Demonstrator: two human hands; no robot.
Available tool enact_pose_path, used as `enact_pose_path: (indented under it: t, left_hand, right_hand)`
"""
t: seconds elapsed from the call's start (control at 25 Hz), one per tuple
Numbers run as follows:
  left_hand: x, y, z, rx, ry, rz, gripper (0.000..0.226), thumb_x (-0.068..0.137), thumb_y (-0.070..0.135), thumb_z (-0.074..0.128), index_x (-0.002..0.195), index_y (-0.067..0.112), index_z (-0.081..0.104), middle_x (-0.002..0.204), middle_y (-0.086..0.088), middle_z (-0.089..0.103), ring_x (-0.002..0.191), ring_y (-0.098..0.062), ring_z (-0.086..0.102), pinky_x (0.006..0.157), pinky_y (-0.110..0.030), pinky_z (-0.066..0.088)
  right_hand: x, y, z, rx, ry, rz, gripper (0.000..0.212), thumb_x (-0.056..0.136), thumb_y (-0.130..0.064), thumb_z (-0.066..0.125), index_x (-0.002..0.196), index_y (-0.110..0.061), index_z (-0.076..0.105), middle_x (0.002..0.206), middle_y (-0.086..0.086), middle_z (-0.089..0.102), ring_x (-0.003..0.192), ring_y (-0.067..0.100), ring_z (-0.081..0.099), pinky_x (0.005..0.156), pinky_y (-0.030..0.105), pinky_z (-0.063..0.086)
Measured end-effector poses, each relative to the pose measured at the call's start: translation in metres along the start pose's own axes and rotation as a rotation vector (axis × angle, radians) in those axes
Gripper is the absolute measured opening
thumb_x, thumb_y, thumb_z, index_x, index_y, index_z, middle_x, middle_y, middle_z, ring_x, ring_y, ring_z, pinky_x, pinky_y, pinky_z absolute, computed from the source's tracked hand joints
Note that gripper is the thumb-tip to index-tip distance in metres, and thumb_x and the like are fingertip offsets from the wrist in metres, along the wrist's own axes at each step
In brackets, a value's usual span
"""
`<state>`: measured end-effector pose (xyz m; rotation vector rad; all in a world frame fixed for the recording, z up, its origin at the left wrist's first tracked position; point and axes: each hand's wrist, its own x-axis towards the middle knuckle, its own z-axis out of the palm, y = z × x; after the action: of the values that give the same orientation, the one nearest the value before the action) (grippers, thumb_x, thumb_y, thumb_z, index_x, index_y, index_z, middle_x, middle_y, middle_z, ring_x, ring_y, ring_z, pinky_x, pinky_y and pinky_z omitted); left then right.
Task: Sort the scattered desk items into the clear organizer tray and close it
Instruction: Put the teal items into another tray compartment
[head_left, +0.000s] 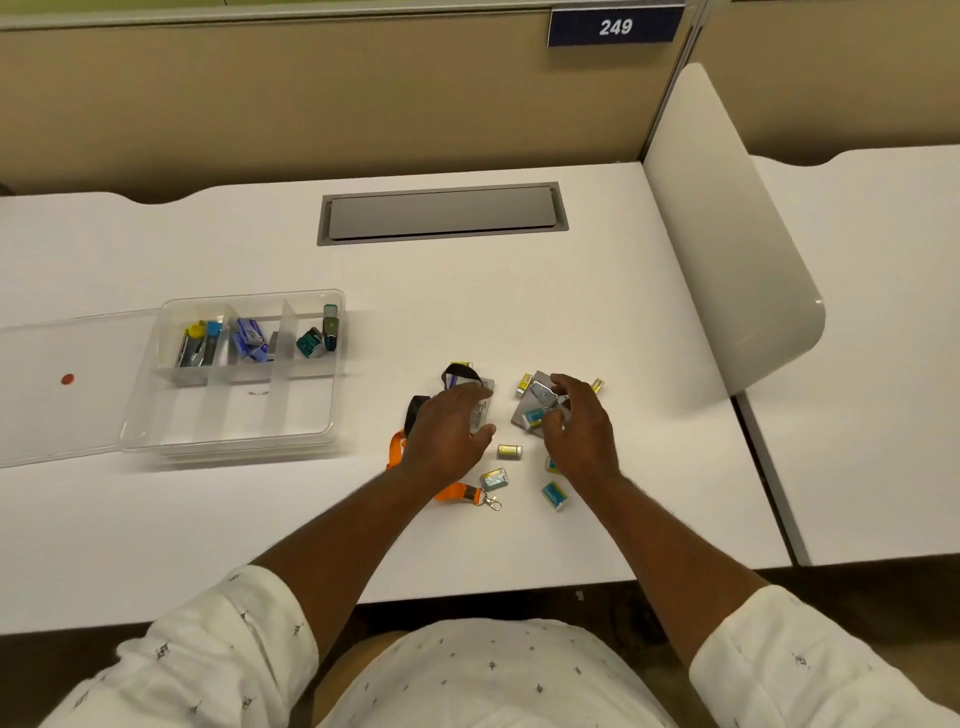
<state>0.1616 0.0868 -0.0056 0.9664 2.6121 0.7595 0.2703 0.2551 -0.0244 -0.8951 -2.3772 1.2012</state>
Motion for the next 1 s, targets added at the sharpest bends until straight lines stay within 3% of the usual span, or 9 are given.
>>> enact_pose_path:
  t: [0.28,0.48,0.68,0.92,1.0]
  left_hand:
    - [0.006,-0.015,-0.041,-0.148,0.040,-0.007,0.052,0.091,0.028,0.063,0.141,0.029,0.048,0.139,0.007,0.057,0.124,-0.012,0.052,0.100,-0.023,0.037]
    - [0.009,-0.059,-0.077,-0.152,0.075,0.011,0.029,0.090,0.023,0.063,0.119,0.025,0.060,0.117,0.008,0.065,0.107,-0.014,0.058,0.089,-0.028,0.046]
    - [0.014,-0.127,-0.131,-0.117,0.124,0.049,0.019,0.090,0.034,0.066,0.108,0.027,0.065,0.103,0.012,0.069,0.094,-0.011,0.059,0.078,-0.025,0.043]
    - [0.032,-0.199,-0.173,-0.035,0.135,0.028,0.031,0.090,0.038,0.066,0.118,0.025,0.066,0.111,0.005,0.071,0.100,-0.017,0.062,0.081,-0.024,0.040]
    - [0.041,-0.218,-0.179,-0.028,0.105,0.006,0.036,0.090,0.036,0.067,0.123,0.023,0.064,0.118,0.003,0.070,0.108,-0.018,0.061,0.088,-0.026,0.041]
  right_hand:
    - [0.005,-0.058,0.037,0.057,-0.159,-0.272,0.043,0.085,0.002,0.051,0.123,-0.017,0.059,0.118,-0.007,0.062,0.107,0.004,0.056,0.093,0.019,0.046]
    - [0.010,-0.100,0.079,0.082,-0.167,-0.361,0.040,0.086,0.002,0.054,0.120,-0.017,0.060,0.114,-0.009,0.060,0.105,0.003,0.058,0.089,0.017,0.046]
    - [0.006,-0.142,0.148,0.053,-0.164,-0.288,0.030,0.091,-0.011,0.058,0.118,-0.022,0.059,0.112,-0.014,0.062,0.099,0.004,0.059,0.086,0.026,0.050]
    - [0.017,-0.185,0.217,0.019,-0.130,-0.225,0.027,0.093,-0.013,0.062,0.118,-0.021,0.061,0.109,-0.009,0.065,0.093,0.009,0.061,0.084,0.031,0.054]
    - [0.025,-0.195,0.235,-0.006,-0.104,-0.236,0.026,0.091,-0.011,0.064,0.116,-0.019,0.062,0.107,-0.007,0.065,0.092,0.011,0.061,0.082,0.034,0.054]
